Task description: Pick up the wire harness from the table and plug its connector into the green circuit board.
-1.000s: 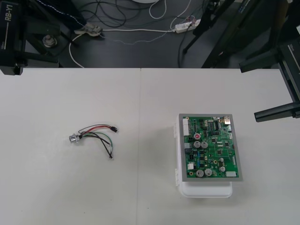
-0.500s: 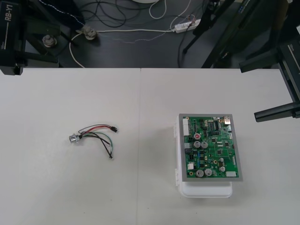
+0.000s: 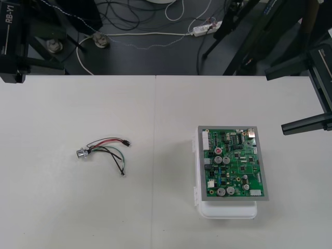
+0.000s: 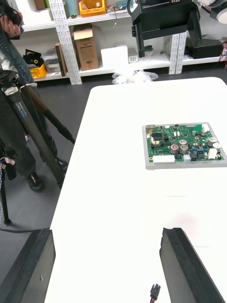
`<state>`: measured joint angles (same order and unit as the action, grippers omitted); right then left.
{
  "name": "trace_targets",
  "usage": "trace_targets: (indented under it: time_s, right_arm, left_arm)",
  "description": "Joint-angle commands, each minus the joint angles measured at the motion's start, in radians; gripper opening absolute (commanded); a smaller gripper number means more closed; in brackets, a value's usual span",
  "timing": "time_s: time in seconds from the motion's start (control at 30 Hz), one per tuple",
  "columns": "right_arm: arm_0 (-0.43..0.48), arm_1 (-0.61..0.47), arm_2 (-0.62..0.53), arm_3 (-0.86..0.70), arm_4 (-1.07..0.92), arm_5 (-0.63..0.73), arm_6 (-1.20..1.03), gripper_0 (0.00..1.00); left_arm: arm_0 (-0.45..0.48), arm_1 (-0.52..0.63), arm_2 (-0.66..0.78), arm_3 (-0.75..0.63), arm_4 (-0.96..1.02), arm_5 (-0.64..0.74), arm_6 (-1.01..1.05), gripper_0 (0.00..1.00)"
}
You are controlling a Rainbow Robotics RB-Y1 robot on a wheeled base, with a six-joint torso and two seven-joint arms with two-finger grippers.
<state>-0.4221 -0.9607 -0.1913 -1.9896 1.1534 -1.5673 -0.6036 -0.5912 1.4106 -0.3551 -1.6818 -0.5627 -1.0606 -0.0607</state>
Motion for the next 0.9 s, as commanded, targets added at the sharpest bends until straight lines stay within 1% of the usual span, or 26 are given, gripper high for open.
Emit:
trace_targets:
  time_s: [0.03,0.9]
  right_arm:
    - [-0.033,-0.015,-0.034,0.002,-0.006,-0.003,0.030,1.00]
    - [-0.033,-0.015,-0.034,0.002,-0.006,-0.003,0.030,1.00]
  left_arm:
    - [-0.033,0.004,0.027,-0.007,0.006,0.001,0.045,0.65]
    - [-0.033,0.004,0.027,-0.007,0.006,0.001,0.045,0.65]
